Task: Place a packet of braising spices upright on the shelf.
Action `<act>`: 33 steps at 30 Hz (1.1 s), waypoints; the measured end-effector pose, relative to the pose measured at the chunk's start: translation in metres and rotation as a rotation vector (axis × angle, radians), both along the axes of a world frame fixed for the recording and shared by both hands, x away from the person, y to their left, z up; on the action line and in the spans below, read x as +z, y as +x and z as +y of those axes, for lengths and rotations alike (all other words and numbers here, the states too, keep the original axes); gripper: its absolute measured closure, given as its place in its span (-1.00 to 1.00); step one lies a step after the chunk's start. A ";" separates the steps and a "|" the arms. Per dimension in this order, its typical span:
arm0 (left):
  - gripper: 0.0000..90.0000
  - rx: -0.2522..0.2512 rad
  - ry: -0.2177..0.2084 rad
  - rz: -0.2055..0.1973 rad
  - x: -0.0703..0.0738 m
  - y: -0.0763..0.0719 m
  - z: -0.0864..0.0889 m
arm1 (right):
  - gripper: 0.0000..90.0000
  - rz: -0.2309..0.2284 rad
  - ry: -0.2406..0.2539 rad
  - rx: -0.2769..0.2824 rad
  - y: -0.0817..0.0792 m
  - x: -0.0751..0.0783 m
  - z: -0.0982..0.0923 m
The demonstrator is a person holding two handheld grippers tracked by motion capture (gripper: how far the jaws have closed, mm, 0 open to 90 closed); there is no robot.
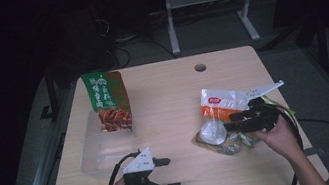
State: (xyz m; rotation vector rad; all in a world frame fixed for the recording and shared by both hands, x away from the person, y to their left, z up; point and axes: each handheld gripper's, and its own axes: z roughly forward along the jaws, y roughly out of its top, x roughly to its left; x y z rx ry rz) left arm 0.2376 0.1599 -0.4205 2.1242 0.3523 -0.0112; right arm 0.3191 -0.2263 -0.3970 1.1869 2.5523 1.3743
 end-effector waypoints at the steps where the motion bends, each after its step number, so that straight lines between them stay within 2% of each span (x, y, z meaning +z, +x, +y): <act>1: -0.53 0.000 0.000 -0.002 0.000 0.000 0.000 | 0.04 0.002 -0.003 -0.010 -0.003 -0.002 -0.004; 11: -0.53 -0.002 0.004 -0.007 0.000 0.000 -0.001 | 0.03 0.007 -0.012 -0.047 -0.016 -0.004 -0.022; 19: -0.54 -0.003 0.006 -0.003 -0.001 -0.001 -0.002 | 0.01 0.014 -0.022 -0.090 -0.016 -0.009 -0.038; 27: -0.54 -0.004 0.008 0.000 -0.002 -0.001 -0.004 | 0.00 0.037 -0.030 -0.157 -0.002 -0.018 -0.049; 33: -0.54 -0.002 0.010 0.007 -0.003 0.000 -0.004 | -0.01 0.066 -0.029 -0.160 0.013 -0.024 -0.045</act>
